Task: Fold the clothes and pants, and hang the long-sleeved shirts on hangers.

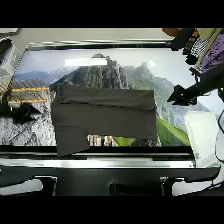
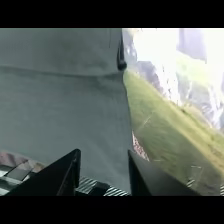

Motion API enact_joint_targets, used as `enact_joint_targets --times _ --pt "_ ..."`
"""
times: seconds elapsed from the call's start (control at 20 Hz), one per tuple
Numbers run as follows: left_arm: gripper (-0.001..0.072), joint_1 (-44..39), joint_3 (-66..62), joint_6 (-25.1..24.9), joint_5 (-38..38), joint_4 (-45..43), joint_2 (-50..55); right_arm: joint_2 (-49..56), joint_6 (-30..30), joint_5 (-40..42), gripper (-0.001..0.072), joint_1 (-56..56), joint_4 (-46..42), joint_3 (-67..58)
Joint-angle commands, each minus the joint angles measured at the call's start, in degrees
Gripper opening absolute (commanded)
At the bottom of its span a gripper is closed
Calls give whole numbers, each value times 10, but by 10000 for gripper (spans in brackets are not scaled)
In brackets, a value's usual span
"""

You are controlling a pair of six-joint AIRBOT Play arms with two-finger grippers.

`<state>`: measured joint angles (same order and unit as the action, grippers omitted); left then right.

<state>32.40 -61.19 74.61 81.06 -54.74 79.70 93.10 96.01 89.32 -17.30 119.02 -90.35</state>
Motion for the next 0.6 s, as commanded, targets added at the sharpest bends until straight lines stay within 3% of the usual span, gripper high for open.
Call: enact_joint_targets --times 0.0,0.2,0.55 --pt "537 43 208 -33 -39 43 -118 -38 9 -22 364 -9 39 58" --pt "537 26 284 -47 -73 49 -131 -45 6 -7 363 26 48 58" --pt "536 -13 308 -59 -130 49 -124 -86 7 -24 364 64 45 58"
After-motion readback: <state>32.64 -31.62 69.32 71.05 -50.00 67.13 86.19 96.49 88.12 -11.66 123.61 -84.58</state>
